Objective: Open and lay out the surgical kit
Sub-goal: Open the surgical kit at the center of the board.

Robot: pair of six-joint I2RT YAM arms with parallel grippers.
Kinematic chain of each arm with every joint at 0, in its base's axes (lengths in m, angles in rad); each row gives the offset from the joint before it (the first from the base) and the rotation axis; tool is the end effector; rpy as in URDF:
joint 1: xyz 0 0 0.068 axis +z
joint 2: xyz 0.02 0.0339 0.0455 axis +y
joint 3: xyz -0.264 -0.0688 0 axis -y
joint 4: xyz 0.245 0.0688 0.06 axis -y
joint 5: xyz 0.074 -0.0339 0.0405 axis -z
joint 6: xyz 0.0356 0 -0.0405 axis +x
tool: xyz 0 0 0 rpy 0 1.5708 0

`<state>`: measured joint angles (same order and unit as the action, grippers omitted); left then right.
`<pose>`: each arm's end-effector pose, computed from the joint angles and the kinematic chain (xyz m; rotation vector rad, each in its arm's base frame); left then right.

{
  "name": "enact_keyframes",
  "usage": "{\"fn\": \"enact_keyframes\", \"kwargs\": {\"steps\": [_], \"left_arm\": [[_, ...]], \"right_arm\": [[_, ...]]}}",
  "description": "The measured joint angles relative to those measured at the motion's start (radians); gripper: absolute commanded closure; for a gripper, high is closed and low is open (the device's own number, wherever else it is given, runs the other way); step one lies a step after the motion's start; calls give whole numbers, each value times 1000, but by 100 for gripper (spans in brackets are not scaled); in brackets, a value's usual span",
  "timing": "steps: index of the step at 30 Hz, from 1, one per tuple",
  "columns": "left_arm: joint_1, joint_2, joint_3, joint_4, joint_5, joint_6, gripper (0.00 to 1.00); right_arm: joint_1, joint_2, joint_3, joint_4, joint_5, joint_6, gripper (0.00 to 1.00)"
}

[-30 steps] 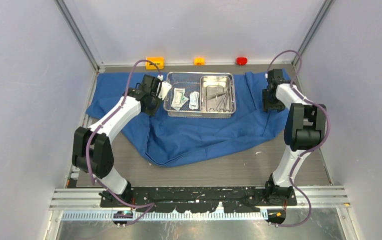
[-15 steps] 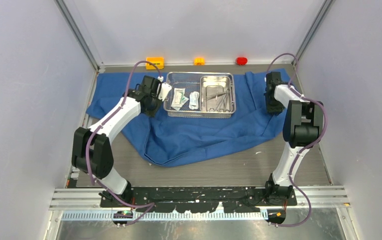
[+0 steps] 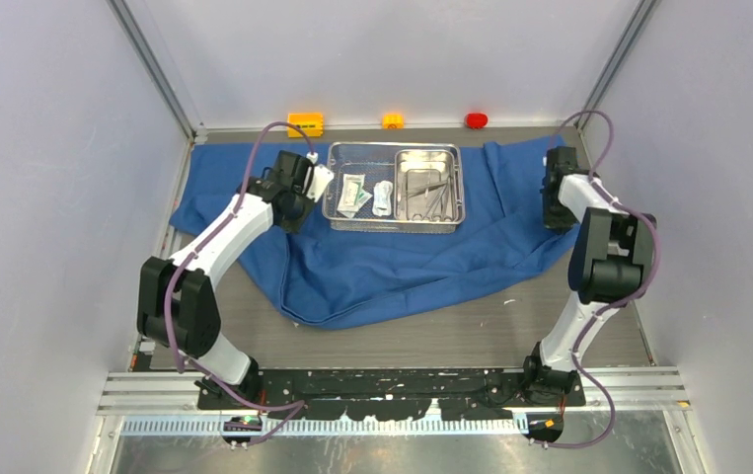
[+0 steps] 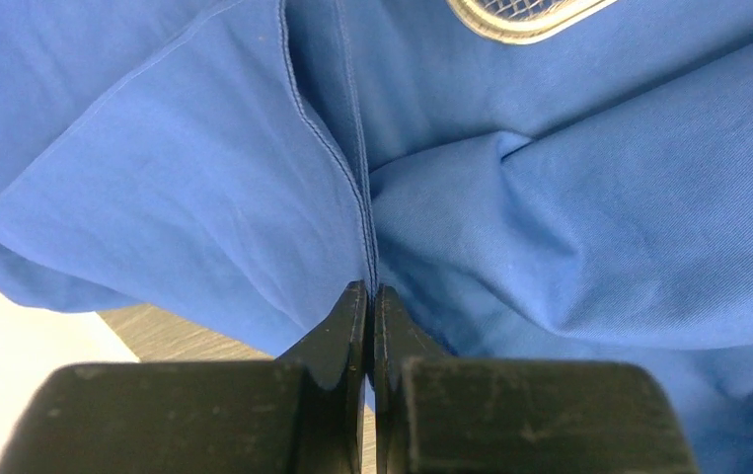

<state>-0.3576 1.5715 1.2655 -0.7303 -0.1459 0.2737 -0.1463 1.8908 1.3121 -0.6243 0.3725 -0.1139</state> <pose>0.3086 -0.1098 0.2669 0.7569 2.4853 0.1598 0.3736 -0.0681 0.1803 0.1419 2.7667 -0.5841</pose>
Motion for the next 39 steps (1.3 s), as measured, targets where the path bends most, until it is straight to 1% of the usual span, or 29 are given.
{"fn": "enact_keyframes", "kwargs": {"steps": [9, 12, 17, 20, 23, 29, 39], "left_arm": [[53, -74, -6, -72, -40, 31, 100], [72, -106, -17, -97, -46, 45, 100], [110, -155, -64, -134, -73, 58, 100], [126, -200, -112, -174, -112, 74, 100], [135, -264, -138, -203, -140, 76, 100], [138, -457, -194, -286, -220, 76, 100], [138, -747, -320, -409, -396, 118, 100]], "right_arm": [[-95, -272, -107, -36, 0, -26, 100], [-110, -336, -134, -56, 0, -39, 99], [-127, -433, -196, -86, 0, -71, 100], [-136, -494, -232, -112, 0, -96, 99], [-144, -566, -270, -135, 1, -125, 100], [-151, -712, -315, -207, 3, -195, 99], [-152, -983, -328, -465, -13, -338, 99]]}}
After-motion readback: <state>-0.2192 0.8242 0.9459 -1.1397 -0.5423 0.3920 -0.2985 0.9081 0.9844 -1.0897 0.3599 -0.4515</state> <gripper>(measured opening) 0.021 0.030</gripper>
